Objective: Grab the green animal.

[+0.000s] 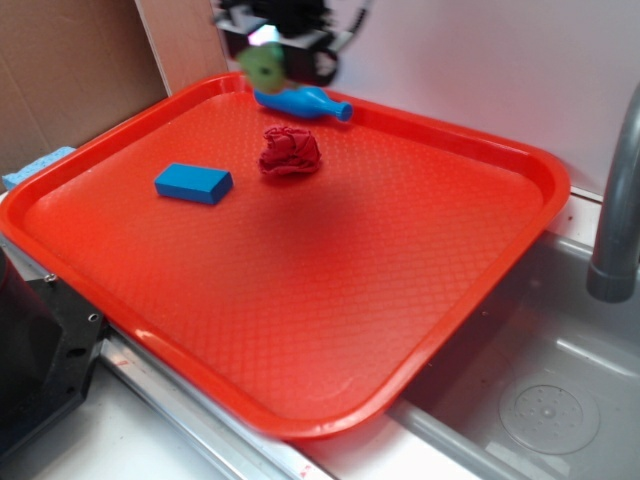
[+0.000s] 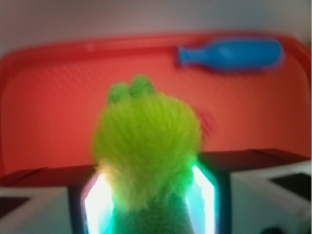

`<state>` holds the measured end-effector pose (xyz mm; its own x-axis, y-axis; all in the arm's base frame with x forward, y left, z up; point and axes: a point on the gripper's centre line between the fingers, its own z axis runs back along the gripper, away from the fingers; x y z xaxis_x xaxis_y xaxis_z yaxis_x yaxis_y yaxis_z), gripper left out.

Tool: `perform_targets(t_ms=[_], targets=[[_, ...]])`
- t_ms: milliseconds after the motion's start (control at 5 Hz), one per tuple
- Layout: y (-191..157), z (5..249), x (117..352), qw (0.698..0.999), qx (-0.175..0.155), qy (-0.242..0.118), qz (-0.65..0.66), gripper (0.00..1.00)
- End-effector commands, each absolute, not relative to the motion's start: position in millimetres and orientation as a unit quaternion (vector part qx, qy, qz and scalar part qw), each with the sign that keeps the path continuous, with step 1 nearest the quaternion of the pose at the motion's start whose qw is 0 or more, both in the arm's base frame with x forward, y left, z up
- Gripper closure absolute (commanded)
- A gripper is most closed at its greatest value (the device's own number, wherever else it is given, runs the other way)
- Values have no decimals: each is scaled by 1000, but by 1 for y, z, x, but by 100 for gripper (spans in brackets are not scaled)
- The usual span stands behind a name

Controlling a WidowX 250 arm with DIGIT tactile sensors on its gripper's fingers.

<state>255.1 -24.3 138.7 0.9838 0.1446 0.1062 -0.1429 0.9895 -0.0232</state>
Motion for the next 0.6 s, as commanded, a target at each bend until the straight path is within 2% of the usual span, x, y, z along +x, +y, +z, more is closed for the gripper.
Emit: perform_targets(t_ms=[0, 200, 400], targets=[[-8, 181, 207, 991, 0, -71, 114, 100], [-1, 188, 187, 986, 11, -76, 149, 100], [1, 184, 186, 991, -15, -66, 118, 100]])
